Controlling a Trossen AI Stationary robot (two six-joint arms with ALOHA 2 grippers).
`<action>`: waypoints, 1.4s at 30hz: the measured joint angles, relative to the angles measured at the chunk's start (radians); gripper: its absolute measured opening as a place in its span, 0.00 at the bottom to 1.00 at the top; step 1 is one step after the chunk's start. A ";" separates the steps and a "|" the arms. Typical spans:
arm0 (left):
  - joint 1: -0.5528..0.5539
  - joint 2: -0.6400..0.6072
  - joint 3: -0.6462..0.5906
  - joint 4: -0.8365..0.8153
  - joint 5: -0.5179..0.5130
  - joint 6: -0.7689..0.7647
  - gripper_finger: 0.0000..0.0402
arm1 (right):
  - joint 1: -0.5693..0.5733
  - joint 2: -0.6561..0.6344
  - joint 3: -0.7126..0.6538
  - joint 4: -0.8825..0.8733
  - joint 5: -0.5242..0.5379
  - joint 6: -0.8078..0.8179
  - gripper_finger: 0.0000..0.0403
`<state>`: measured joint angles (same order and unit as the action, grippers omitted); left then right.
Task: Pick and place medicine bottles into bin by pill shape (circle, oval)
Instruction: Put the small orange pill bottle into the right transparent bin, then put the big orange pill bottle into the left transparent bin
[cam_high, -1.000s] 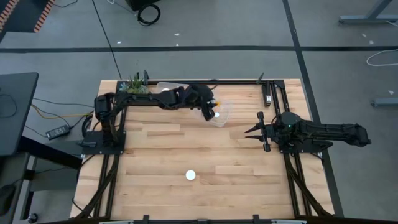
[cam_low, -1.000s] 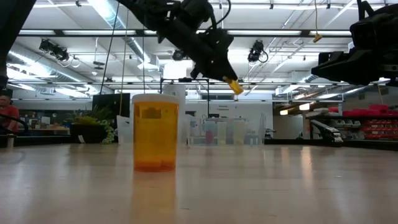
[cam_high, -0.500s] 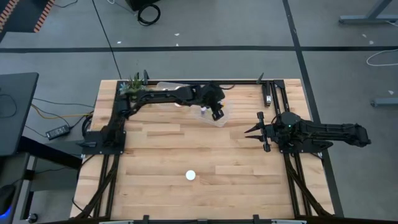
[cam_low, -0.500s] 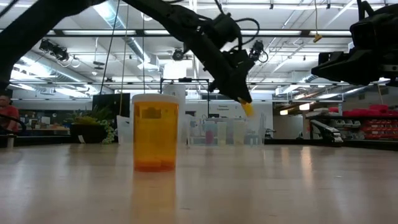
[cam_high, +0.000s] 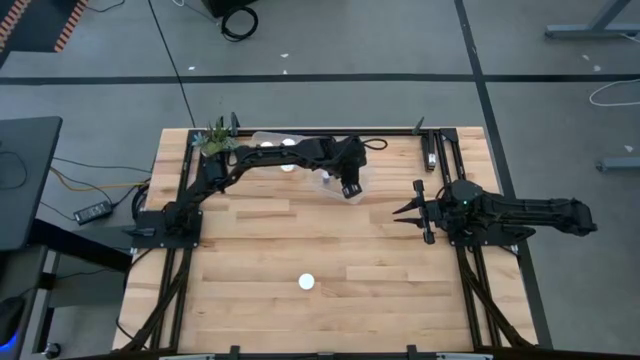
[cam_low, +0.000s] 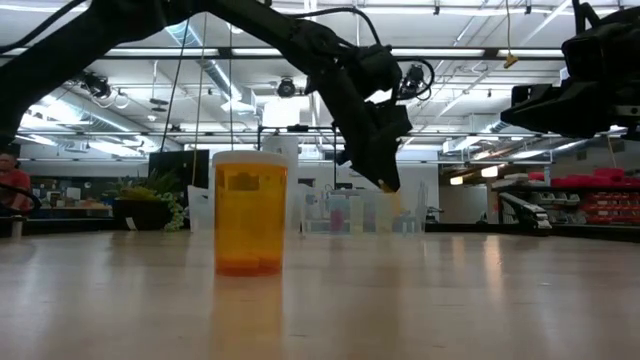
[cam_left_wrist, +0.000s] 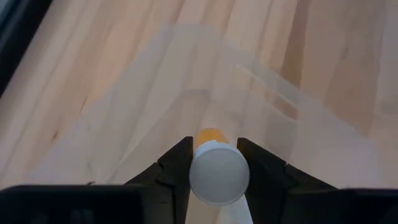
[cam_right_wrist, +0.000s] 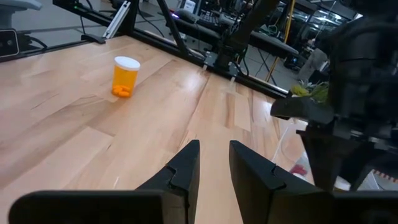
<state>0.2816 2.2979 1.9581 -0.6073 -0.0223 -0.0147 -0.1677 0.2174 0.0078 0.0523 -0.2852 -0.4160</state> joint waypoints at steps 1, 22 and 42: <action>0.001 0.002 0.000 -0.004 0.000 0.000 0.32 | 0.000 0.000 0.000 0.000 0.000 0.000 0.23; 0.001 0.003 -0.001 -0.019 0.001 0.028 0.37 | 0.000 0.000 0.000 0.001 0.000 0.000 0.23; -0.004 0.000 0.000 -0.022 -0.004 0.077 0.32 | 0.000 0.000 0.000 0.001 0.000 0.000 0.23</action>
<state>0.2771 2.2977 1.9579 -0.6291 -0.0265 0.0622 -0.1677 0.2173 0.0078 0.0532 -0.2852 -0.4162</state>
